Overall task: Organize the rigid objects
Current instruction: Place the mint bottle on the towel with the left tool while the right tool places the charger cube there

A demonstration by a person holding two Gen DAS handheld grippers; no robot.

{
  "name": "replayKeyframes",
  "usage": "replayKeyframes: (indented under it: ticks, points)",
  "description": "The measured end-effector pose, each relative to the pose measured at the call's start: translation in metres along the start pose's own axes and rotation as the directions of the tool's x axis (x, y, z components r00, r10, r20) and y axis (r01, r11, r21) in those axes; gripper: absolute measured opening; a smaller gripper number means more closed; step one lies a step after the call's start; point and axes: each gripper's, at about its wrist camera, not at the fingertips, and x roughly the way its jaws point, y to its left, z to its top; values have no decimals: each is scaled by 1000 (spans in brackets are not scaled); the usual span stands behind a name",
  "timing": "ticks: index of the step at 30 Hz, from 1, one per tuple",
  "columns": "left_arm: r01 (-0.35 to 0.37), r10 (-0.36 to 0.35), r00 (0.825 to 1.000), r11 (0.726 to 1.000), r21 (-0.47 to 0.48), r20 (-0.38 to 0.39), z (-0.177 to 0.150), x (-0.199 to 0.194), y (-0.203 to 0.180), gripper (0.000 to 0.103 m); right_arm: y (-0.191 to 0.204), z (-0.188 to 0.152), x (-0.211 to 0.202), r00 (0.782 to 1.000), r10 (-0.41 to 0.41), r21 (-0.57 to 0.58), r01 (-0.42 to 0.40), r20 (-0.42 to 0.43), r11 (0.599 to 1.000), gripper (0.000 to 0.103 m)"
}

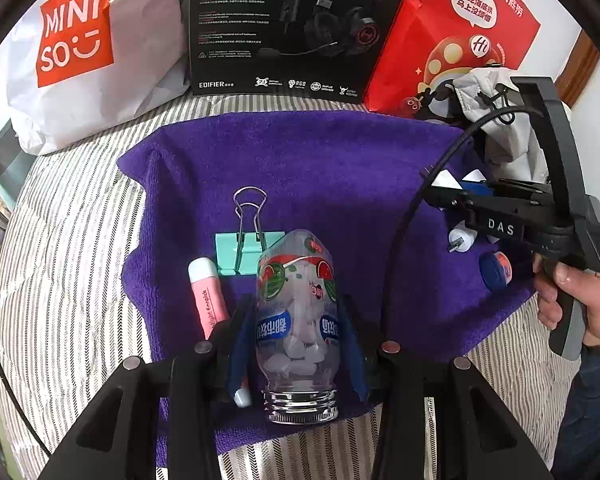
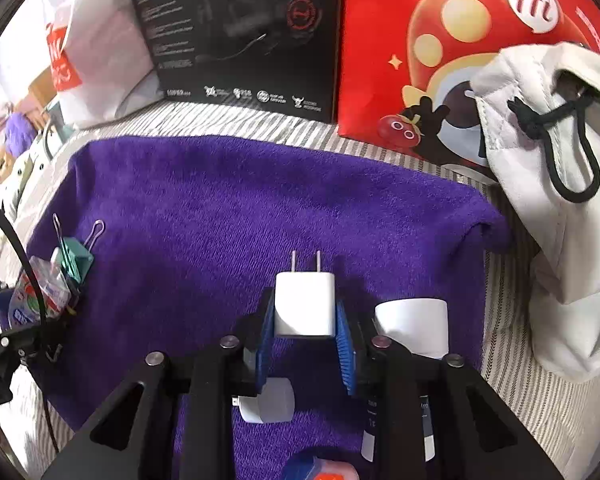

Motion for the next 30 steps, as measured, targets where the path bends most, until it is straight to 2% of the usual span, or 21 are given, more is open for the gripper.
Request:
replayKeyframes:
  ticks: [1, 7, 10, 17, 22, 30]
  points:
    - [1, -1, 1000, 1000, 1, -1, 0, 0, 0, 39, 0, 0, 0, 1000, 9, -1, -9, -6, 1000, 38]
    - [4, -4, 1000, 1000, -3, -6, 1, 2, 1, 39, -4, -7, -33, 998, 2, 26, -4, 63, 1000, 45]
    - [-4, 4, 1000, 1000, 0, -11, 2, 4, 2, 39, -8, -12, -53, 996, -10, 21, 8, 85, 1000, 53]
    - [-1, 2, 1000, 999, 38, -26, 10, 15, -13, 39, -14, -42, -97, 993, -32, 30, 29, 110, 999, 53]
    - [-45, 47, 999, 995, 86, -24, 12, 21, -32, 39, -15, -69, -116, 993, -21, 55, 15, 113, 998, 54]
    - [-146, 149, 989, 974, 173, -4, 5, 25, -49, 39, -19, -103, -118, 997, -22, 81, 16, 74, 997, 54]
